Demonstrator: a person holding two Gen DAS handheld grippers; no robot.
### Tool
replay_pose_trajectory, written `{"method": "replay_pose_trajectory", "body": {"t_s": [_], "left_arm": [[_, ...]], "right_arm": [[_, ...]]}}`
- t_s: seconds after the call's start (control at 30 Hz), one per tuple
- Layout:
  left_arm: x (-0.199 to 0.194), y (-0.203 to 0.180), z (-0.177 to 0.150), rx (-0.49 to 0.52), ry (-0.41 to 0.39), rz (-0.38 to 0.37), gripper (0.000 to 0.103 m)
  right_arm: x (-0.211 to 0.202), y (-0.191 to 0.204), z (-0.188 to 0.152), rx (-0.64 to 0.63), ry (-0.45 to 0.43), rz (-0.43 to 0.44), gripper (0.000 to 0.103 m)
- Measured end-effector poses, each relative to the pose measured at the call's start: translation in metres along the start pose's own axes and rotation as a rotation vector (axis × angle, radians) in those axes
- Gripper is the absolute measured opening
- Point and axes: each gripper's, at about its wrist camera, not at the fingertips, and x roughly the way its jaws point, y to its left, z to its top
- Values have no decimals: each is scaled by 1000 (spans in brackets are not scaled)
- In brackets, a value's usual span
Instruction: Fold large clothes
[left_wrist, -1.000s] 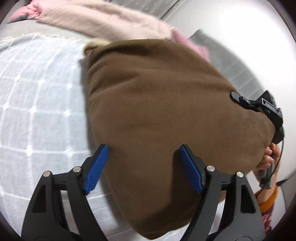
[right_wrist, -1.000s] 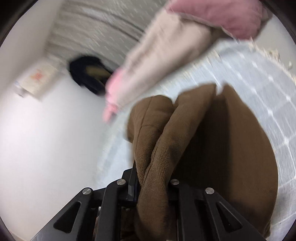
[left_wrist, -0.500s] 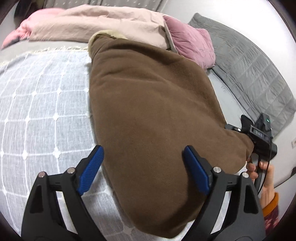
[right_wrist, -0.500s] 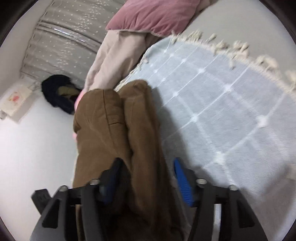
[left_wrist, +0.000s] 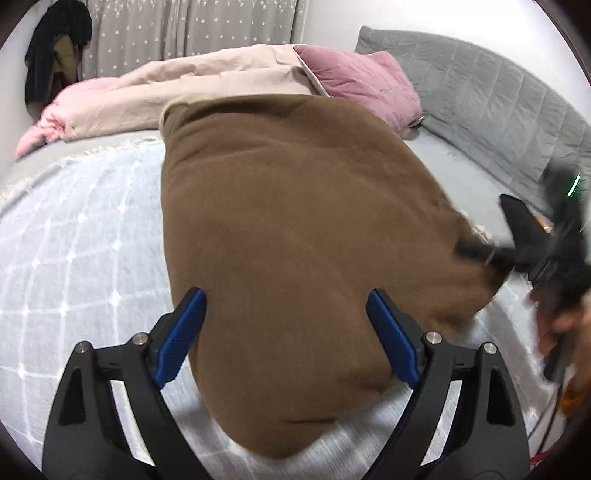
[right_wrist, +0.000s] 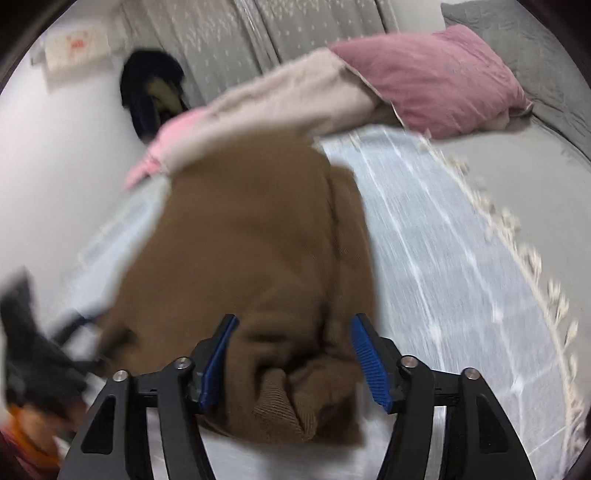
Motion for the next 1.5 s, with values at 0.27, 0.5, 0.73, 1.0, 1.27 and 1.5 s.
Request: {"method": "replay_pose_trajectory", "body": {"t_s": [0.27, 0.5, 0.73, 1.0, 1.27, 1.5], "left_arm": [[-28, 7, 10, 72, 54, -95, 88], [-35, -13, 45, 229, -60, -71, 88], [-2, -20, 11, 169, -52, -109, 88], [-18, -34, -16, 302, -116, -80, 88], [-40, -16, -34, 491, -27, -32, 89], [-55, 48, 2, 243, 60, -112, 90]], "right_arm": [[-4, -61, -38, 268, -13, 307, 77], [-65, -3, 53, 27, -164, 249, 77], [1, 79, 119, -169, -95, 133, 77], [96, 52, 147, -63, 18, 40, 66], [72, 1, 143, -24, 74, -48, 53], [27, -17, 112, -103, 130, -40, 77]]}}
